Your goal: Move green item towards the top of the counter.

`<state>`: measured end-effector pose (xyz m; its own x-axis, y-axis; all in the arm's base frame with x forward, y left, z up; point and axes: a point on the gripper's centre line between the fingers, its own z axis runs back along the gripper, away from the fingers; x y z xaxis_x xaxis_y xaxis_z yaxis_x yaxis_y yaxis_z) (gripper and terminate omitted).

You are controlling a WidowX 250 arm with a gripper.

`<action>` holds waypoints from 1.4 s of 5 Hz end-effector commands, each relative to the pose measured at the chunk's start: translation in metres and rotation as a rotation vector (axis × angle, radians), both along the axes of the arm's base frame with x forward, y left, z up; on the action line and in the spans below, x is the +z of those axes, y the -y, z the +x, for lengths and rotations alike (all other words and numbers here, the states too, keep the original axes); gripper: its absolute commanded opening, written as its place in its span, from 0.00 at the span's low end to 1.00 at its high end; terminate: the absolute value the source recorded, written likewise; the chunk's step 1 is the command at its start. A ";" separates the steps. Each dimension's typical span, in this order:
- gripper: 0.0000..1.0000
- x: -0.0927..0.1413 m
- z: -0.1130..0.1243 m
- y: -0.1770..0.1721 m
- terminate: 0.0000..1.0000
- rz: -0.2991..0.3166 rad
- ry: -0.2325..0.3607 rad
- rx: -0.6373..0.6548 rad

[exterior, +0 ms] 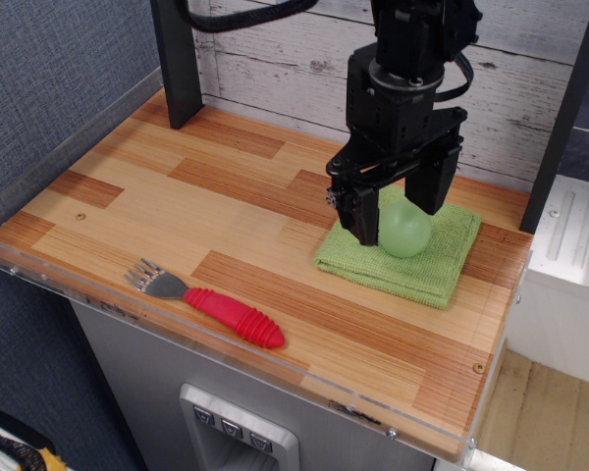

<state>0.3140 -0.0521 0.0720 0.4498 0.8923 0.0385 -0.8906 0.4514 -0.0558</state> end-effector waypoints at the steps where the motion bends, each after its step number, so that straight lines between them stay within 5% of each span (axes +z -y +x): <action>1: 1.00 0.008 0.023 0.003 0.00 0.001 0.061 0.013; 3: 1.00 -0.003 0.038 -0.003 0.00 0.055 0.113 0.035; 4: 1.00 -0.007 0.048 -0.007 0.00 0.036 0.116 0.032; 7: 1.00 -0.034 0.057 -0.017 0.00 0.005 -0.013 0.043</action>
<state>0.3606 -0.0455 0.0207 0.4103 0.9118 0.0190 -0.9119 0.4103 -0.0009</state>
